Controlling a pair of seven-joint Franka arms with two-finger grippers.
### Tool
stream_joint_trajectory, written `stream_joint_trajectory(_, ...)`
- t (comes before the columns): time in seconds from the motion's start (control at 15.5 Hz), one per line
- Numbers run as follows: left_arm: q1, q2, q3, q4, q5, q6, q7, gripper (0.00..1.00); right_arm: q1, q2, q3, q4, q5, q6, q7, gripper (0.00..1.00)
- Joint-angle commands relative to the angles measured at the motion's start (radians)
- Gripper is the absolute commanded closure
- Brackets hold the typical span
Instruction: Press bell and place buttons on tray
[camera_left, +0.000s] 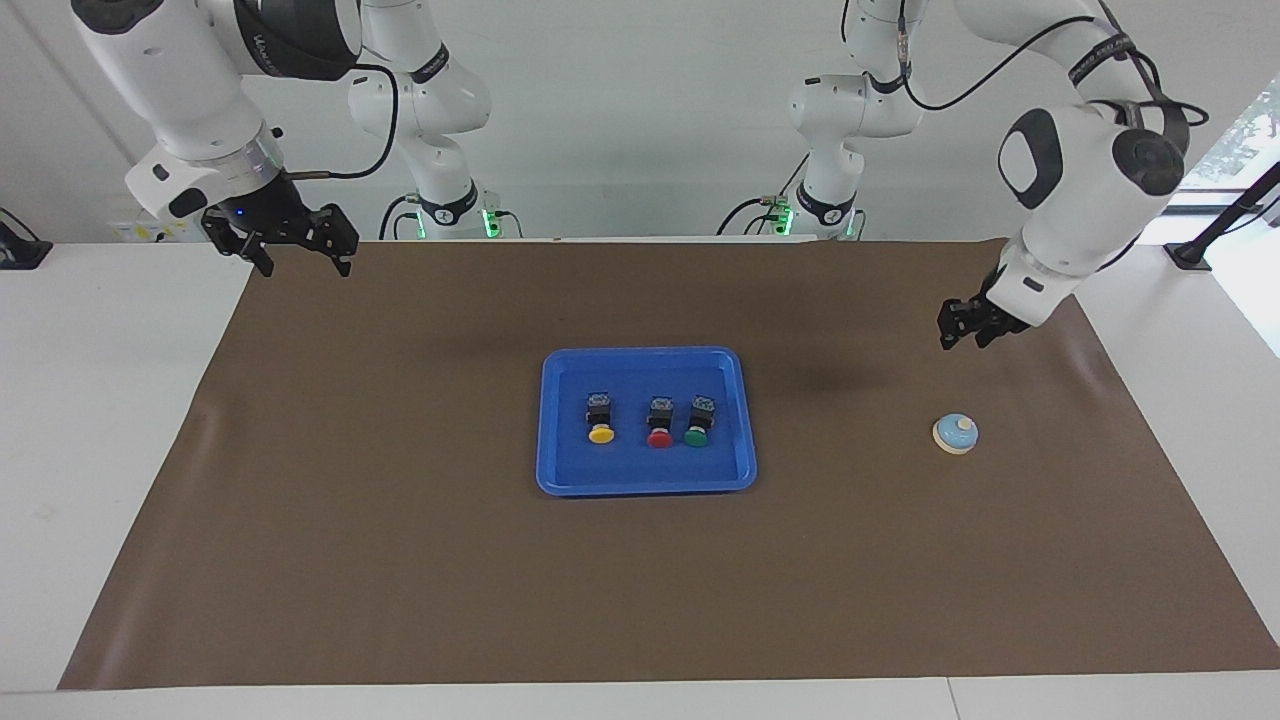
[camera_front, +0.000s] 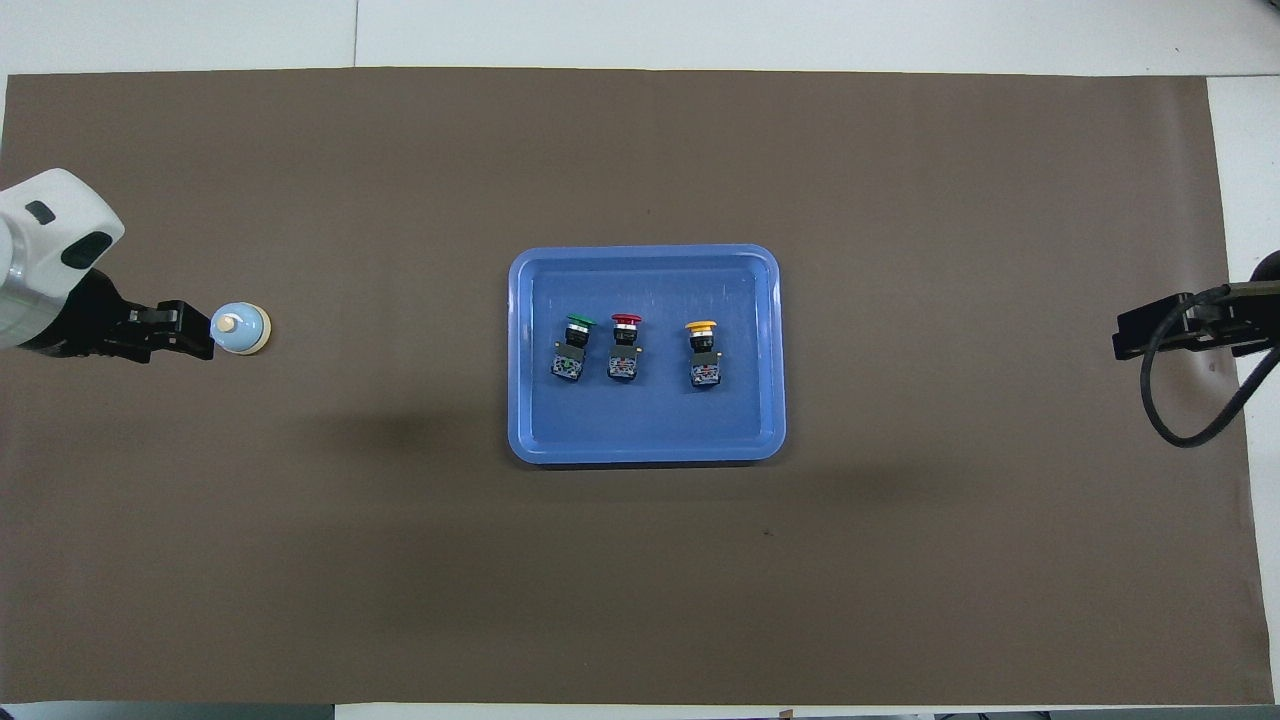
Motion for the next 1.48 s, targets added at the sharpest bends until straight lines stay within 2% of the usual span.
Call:
stream_joint_trajectory(0.0,-0.015,-0.060,0.010,0.051,0.009,-0.134,0.013,0.00,-0.007,-0.007,0.007,-0.004,-0.007,0.008,0.003,0.00)
stream_joint_trajectory(0.19,-0.005,-0.063,0.001,0.093,0.023,-0.165,0.035,0.00,-0.007,-0.007,0.007,-0.003,-0.007,0.008,0.003,0.00)
stream_joint_trajectory(0.39,0.012,-0.065,-0.014,0.139,0.076,-0.194,0.141,0.00,-0.007,-0.007,0.007,-0.003,-0.007,0.008,0.003,0.00)
stream_joint_trajectory(0.64,0.014,-0.061,-0.043,0.141,0.072,-0.177,0.140,0.00,-0.007,-0.007,0.007,-0.003,-0.007,0.008,0.003,0.00)
stream_joint_trajectory(1.42,0.017,-0.052,-0.045,0.158,0.059,-0.179,0.141,0.00,-0.007,-0.007,0.007,-0.003,-0.007,0.008,0.003,0.00)
